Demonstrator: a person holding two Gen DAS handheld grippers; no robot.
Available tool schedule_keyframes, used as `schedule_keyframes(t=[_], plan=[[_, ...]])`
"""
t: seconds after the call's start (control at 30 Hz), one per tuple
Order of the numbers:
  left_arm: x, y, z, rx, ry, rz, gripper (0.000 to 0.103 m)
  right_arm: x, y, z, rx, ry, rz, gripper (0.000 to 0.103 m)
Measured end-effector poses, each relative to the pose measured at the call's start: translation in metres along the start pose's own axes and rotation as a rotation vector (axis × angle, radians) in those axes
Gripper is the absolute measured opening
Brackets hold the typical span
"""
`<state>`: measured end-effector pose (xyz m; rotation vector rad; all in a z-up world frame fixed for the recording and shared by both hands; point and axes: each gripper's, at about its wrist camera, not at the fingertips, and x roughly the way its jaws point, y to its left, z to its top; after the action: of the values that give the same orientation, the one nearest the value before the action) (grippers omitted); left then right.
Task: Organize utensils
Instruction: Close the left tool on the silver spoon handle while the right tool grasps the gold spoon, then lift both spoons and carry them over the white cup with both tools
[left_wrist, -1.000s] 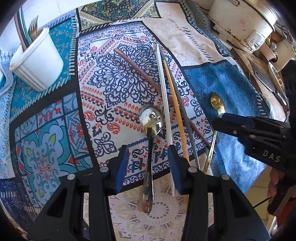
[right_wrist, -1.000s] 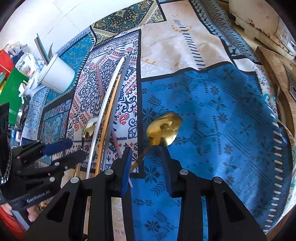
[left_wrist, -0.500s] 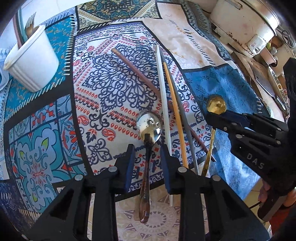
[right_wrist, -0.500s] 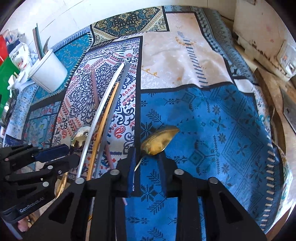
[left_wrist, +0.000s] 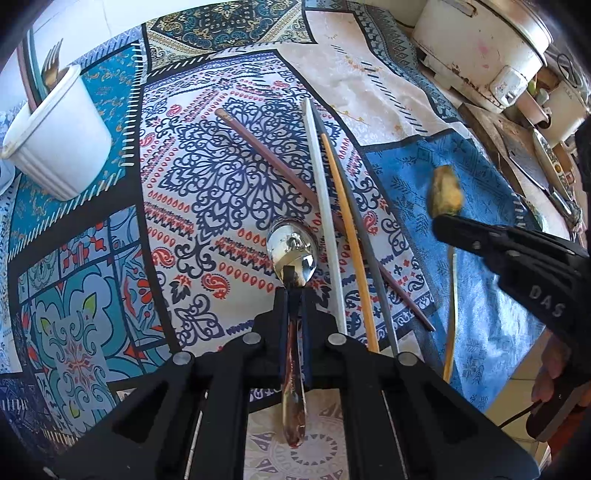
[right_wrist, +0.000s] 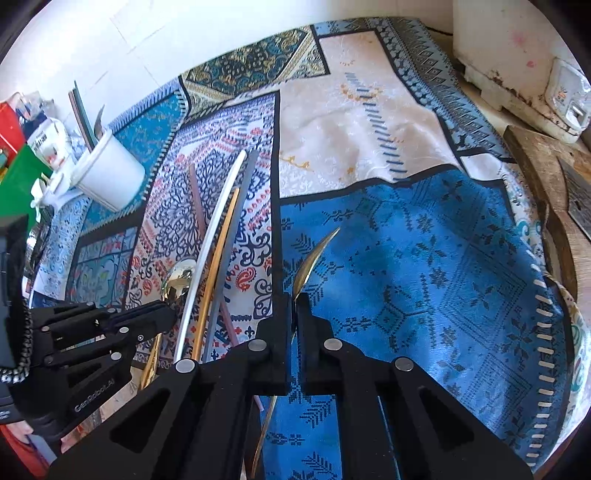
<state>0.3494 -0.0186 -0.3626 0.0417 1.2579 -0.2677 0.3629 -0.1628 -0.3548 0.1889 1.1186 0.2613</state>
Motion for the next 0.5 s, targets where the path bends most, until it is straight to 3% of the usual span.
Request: schedule_keyframes(t=[0.5], plan=[[-0.049, 0.038, -0.003, -0.124, -0.120, -0.021, 0.004, -0.044, 0.005, 0.022, 0.009, -0.142, 0.005, 0.003]])
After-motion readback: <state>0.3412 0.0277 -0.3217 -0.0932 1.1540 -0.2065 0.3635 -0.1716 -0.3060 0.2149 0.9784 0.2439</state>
